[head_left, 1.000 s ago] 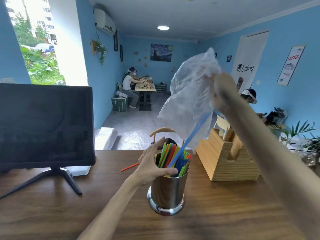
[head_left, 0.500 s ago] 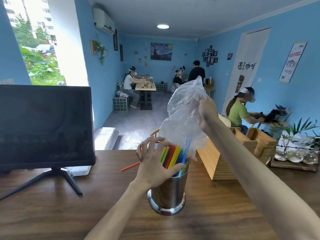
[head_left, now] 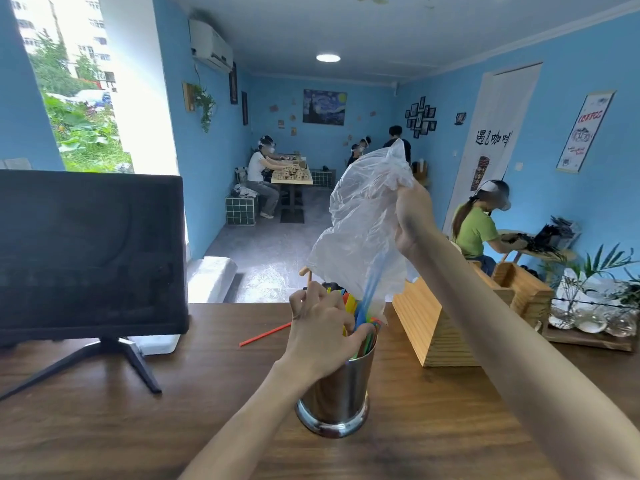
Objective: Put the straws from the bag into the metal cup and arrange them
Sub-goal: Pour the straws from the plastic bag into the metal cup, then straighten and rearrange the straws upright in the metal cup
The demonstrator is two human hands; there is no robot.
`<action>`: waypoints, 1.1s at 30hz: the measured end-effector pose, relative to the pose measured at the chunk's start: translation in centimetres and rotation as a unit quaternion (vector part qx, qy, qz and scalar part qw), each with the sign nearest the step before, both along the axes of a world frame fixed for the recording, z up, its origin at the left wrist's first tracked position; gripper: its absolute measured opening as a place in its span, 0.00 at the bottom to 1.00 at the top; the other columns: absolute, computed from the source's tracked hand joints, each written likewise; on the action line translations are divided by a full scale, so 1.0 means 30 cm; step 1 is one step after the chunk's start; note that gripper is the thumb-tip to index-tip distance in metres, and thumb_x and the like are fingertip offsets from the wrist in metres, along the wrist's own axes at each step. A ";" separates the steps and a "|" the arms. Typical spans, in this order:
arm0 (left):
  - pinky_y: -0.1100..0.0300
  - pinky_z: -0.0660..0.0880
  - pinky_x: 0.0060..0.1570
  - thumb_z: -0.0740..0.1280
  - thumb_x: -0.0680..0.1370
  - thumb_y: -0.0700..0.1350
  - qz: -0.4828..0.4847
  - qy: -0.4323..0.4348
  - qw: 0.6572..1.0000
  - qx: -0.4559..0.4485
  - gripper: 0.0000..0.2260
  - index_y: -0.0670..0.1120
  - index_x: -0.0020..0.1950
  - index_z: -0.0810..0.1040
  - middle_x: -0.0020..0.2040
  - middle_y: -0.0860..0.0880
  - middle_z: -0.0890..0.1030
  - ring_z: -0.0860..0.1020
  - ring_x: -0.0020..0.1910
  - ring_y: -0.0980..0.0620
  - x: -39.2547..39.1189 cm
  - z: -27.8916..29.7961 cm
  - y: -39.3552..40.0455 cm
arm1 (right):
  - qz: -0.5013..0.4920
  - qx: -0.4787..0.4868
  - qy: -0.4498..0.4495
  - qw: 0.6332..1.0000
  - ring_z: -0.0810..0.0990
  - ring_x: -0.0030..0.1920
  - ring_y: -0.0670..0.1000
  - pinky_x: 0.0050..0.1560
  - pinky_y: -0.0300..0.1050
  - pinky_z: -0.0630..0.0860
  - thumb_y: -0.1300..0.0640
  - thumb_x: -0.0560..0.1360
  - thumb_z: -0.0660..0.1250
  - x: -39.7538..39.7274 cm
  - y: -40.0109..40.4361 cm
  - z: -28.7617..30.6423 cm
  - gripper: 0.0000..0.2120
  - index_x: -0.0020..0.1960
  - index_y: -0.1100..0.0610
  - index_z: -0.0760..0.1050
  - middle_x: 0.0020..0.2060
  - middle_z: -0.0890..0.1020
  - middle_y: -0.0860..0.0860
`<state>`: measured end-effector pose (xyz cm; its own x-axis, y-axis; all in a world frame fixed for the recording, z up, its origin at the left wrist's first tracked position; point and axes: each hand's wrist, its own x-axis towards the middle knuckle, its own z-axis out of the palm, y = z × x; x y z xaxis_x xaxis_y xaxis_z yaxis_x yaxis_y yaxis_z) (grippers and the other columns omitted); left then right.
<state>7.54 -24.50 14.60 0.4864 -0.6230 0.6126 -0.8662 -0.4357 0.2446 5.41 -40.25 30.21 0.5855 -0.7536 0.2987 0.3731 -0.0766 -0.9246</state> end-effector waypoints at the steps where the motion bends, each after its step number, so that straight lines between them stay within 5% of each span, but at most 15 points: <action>1: 0.55 0.54 0.57 0.63 0.76 0.70 -0.006 0.016 1.000 0.009 0.24 0.53 0.35 0.84 0.41 0.59 0.72 0.66 0.55 0.52 -0.001 0.005 0.003 | -0.008 -0.002 0.003 1.000 0.78 0.39 0.46 0.40 0.38 0.78 0.70 0.81 0.49 -0.004 -0.005 0.002 0.22 0.43 0.52 0.76 0.38 0.80 0.47; 3: 0.54 0.54 0.58 0.60 0.77 0.71 -0.008 0.046 0.999 0.022 0.25 0.54 0.37 0.83 0.42 0.59 0.73 0.64 0.55 0.54 0.003 0.006 0.013 | -0.015 -0.004 0.003 1.000 0.79 0.43 0.48 0.45 0.41 0.81 0.69 0.81 0.48 -0.017 -0.021 0.011 0.22 0.49 0.53 0.78 0.43 0.80 0.50; 6: 0.54 0.55 0.55 0.57 0.77 0.71 -0.003 0.057 0.998 -0.004 0.25 0.54 0.35 0.80 0.42 0.59 0.75 0.64 0.55 0.54 0.025 -0.001 0.022 | -0.021 0.012 -0.022 0.999 0.77 0.35 0.47 0.32 0.37 0.77 0.70 0.81 0.46 -0.063 -0.045 0.052 0.21 0.41 0.54 0.72 0.38 0.78 0.50; 12: 0.55 0.54 0.54 0.61 0.79 0.66 -0.003 0.074 0.997 -0.029 0.20 0.56 0.41 0.85 0.43 0.60 0.77 0.64 0.55 0.55 0.041 0.006 0.031 | -0.061 0.101 -0.096 0.988 0.83 0.34 0.47 0.35 0.45 0.83 0.70 0.82 0.48 -0.136 -0.133 0.136 0.18 0.50 0.58 0.74 0.42 0.81 0.51; 15: 0.55 0.53 0.54 0.62 0.79 0.65 -0.002 0.072 0.997 -0.033 0.18 0.56 0.42 0.85 0.44 0.61 0.77 0.63 0.55 0.55 0.039 0.006 0.033 | -0.065 0.127 -0.106 0.984 0.83 0.42 0.52 0.36 0.48 0.84 0.71 0.81 0.48 -0.166 -0.197 0.150 0.18 0.58 0.60 0.74 0.46 0.81 0.53; 18: 0.56 0.55 0.55 0.62 0.79 0.65 -0.009 0.066 0.997 -0.025 0.19 0.56 0.42 0.85 0.44 0.60 0.76 0.63 0.55 0.55 0.041 -0.014 0.030 | -0.072 0.177 -0.141 0.971 0.84 0.57 0.56 0.53 0.60 0.84 0.70 0.82 0.49 -0.194 -0.266 0.161 0.20 0.64 0.61 0.76 0.57 0.83 0.56; 20: 0.56 0.57 0.55 0.62 0.79 0.65 -0.016 0.080 0.996 -0.045 0.19 0.55 0.41 0.85 0.44 0.60 0.76 0.63 0.54 0.55 0.042 -0.023 0.036 | -0.084 0.187 -0.164 0.965 0.83 0.63 0.59 0.55 0.64 0.82 0.69 0.81 0.49 -0.222 -0.315 0.173 0.22 0.68 0.61 0.75 0.62 0.82 0.58; 23: 0.60 0.52 0.51 0.63 0.79 0.64 -0.013 0.093 0.994 -0.050 0.17 0.56 0.43 0.85 0.44 0.60 0.76 0.61 0.53 0.57 0.034 -0.016 0.045 | -0.100 0.165 -0.183 0.964 0.83 0.61 0.61 0.54 0.64 0.82 0.69 0.80 0.50 -0.291 -0.377 0.180 0.23 0.69 0.61 0.75 0.63 0.82 0.60; 28: 0.63 0.59 0.51 0.62 0.81 0.62 -0.019 0.134 0.988 -0.067 0.15 0.56 0.47 0.85 0.41 0.60 0.74 0.63 0.51 0.55 0.051 -0.023 0.051 | -0.201 0.070 -0.198 0.957 0.86 0.46 0.48 0.46 0.45 0.83 0.59 0.84 0.58 -0.508 -0.296 0.056 0.13 0.64 0.56 0.77 0.51 0.85 0.50; 31: 0.55 0.58 0.46 0.63 0.81 0.60 -0.012 0.148 0.985 -0.088 0.13 0.57 0.48 0.84 0.38 0.60 0.75 0.66 0.49 0.53 0.054 -0.034 0.047 | -0.323 0.001 -0.112 0.940 0.84 0.51 0.44 0.51 0.39 0.81 0.63 0.83 0.57 -0.583 -0.261 -0.159 0.17 0.65 0.47 0.75 0.58 0.82 0.48; 33: 0.55 0.61 0.45 0.65 0.80 0.60 -0.024 0.166 0.979 -0.119 0.11 0.57 0.46 0.83 0.36 0.61 0.76 0.69 0.47 0.52 0.057 -0.045 0.047 | -0.363 -0.059 -0.008 0.930 0.81 0.55 0.51 0.58 0.47 0.79 0.66 0.80 0.58 -0.591 -0.239 -0.345 0.18 0.60 0.45 0.74 0.57 0.80 0.51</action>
<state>9.26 -23.09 13.24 0.6563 -0.5092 0.5568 -0.7405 -0.2932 0.6048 -12.32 -47.41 19.85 -0.0707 -0.9096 0.4095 0.1968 -0.4152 -0.8882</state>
